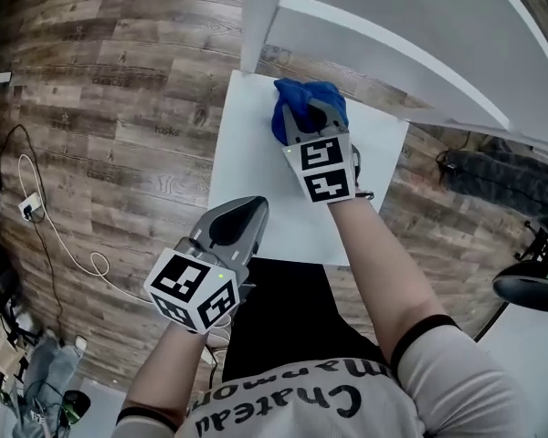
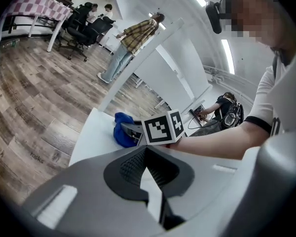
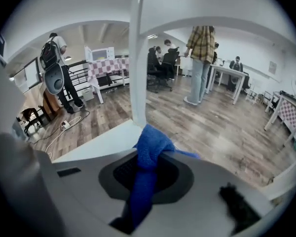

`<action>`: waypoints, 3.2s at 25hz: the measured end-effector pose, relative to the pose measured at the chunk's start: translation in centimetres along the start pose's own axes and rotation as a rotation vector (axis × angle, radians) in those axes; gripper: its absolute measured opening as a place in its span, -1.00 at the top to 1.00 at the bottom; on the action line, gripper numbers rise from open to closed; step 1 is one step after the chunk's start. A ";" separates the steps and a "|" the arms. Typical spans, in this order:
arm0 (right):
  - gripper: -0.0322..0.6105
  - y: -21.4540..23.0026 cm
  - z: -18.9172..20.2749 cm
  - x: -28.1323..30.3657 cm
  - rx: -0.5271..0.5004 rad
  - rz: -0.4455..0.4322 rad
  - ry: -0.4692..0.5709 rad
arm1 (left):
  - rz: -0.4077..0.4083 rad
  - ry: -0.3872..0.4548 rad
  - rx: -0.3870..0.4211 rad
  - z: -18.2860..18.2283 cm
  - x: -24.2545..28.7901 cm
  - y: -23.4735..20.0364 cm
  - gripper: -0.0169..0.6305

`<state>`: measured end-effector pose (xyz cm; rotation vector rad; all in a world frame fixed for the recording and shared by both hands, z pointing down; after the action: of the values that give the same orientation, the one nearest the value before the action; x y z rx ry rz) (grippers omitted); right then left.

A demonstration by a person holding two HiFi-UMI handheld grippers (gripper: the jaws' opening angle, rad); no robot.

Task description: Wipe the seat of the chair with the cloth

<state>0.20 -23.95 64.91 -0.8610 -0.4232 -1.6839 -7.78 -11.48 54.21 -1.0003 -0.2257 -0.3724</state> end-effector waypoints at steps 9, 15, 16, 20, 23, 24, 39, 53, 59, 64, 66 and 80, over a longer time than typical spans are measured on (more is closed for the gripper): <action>0.77 9.2 7.0 -4.2 0.147 0.111 -0.014 | 0.079 -0.097 0.041 2.2 6.2 3.9 0.92; 0.77 14.9 11.9 -7.2 0.208 0.215 -0.037 | 0.123 -0.144 0.056 4.5 9.6 6.2 0.92; 0.77 15.7 12.7 -7.7 0.216 0.231 -0.046 | 0.127 -0.141 0.056 4.6 10.0 6.5 0.92; 0.77 18.3 15.3 -9.5 0.299 0.291 -0.105 | 0.131 -0.107 0.056 4.4 9.9 7.7 0.92; 0.77 19.4 16.3 -11.5 0.380 0.300 -0.154 | 0.099 -0.081 0.024 4.3 8.3 7.8 0.92; 0.77 19.3 15.9 -12.2 0.390 0.283 -0.150 | 0.084 -0.068 0.009 4.2 7.7 7.8 0.92; 0.77 -10.0 -5.1 -15.4 0.034 -0.466 0.150 | -0.200 0.133 -0.032 1.8 -6.7 3.4 0.92; 0.77 -10.8 -1.2 -6.1 -0.330 -0.136 -0.035 | -0.235 0.180 -0.156 5.6 -11.0 -1.2 0.92; 0.78 -16.7 1.3 -3.6 -0.675 -0.257 -0.034 | -0.197 0.165 -0.144 4.8 -10.2 -1.7 0.92; 0.78 -15.5 0.5 -2.8 -0.567 -0.207 0.038 | -0.191 0.124 -0.143 5.0 -9.5 -1.9 0.92; 0.78 -14.0 0.4 -2.3 -0.469 -0.148 0.024 | -0.184 0.101 -0.140 4.9 -9.1 -2.1 0.92; 0.79 2.4 10.2 -6.8 -0.009 0.118 -0.154 | -0.049 -0.081 -0.051 5.2 -0.7 1.3 0.92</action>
<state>6.30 -13.21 66.41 -1.0070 -0.4611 -1.5178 -7.94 -6.28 55.66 -1.0629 -0.3152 -0.3842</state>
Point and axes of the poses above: the fingertips, and each gripper's own axes: x forward along the fingers, y to its right, z out of its underside, the point moved 1 cm from there along -x, backward along the fingers, and after that the axes turned 13 degrees about z, right-handed, at the moved point
